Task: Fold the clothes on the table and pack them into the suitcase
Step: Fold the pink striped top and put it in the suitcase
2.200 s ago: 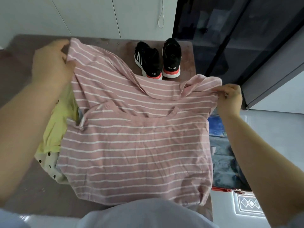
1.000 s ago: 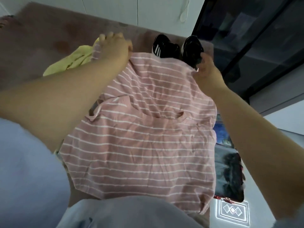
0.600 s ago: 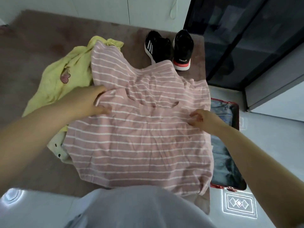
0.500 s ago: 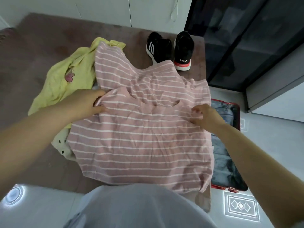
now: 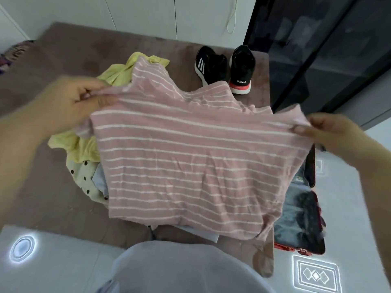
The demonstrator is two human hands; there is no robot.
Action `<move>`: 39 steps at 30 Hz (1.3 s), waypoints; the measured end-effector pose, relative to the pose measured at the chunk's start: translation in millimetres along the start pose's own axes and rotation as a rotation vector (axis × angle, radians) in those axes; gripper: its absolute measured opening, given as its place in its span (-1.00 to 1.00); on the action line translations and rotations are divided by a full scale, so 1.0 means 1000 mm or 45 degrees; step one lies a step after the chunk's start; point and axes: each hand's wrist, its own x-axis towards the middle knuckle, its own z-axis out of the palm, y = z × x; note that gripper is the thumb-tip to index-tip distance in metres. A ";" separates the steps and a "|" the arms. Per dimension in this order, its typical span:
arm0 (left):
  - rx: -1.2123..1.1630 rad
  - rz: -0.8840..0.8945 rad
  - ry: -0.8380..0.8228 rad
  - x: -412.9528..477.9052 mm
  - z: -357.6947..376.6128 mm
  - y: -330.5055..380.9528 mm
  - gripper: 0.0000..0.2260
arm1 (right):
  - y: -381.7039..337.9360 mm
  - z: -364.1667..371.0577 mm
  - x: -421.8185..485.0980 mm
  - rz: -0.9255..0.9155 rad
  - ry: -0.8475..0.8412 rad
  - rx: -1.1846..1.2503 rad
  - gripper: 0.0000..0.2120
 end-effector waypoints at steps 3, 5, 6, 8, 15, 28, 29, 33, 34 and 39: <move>0.064 0.036 0.114 0.037 -0.008 0.004 -0.87 | -0.024 -0.014 0.008 -0.105 0.050 -0.122 -0.51; 0.232 0.063 0.155 0.078 -0.008 0.010 -0.79 | -0.032 -0.015 0.036 -0.097 0.203 -0.369 -0.57; 0.292 0.067 0.160 0.099 -0.007 0.012 -0.73 | -0.036 -0.013 0.054 -0.082 0.282 -0.457 -0.57; 0.391 0.058 0.173 0.139 0.000 0.012 -0.72 | -0.038 -0.007 0.092 -0.055 0.409 -0.526 -0.57; 0.871 -0.067 0.092 0.172 0.055 -0.010 -0.41 | 0.001 0.038 0.148 -0.039 0.392 -0.965 -0.50; 0.594 0.216 -0.176 -0.066 0.119 -0.065 -0.43 | 0.110 0.157 -0.042 0.210 0.372 -0.360 -0.59; 0.602 0.188 -0.152 -0.071 0.123 -0.067 -0.42 | 0.113 0.161 -0.047 0.213 0.380 -0.405 -0.58; 0.659 0.286 -0.045 -0.082 0.128 -0.075 -0.61 | 0.113 0.150 -0.058 0.245 0.472 -0.404 -0.78; 0.648 0.338 -0.022 -0.082 0.125 -0.077 -0.68 | 0.111 0.143 -0.061 0.215 0.525 -0.354 -0.80; 0.541 0.396 0.150 -0.080 0.094 -0.069 -0.72 | 0.098 0.100 -0.071 0.266 0.727 0.166 -0.90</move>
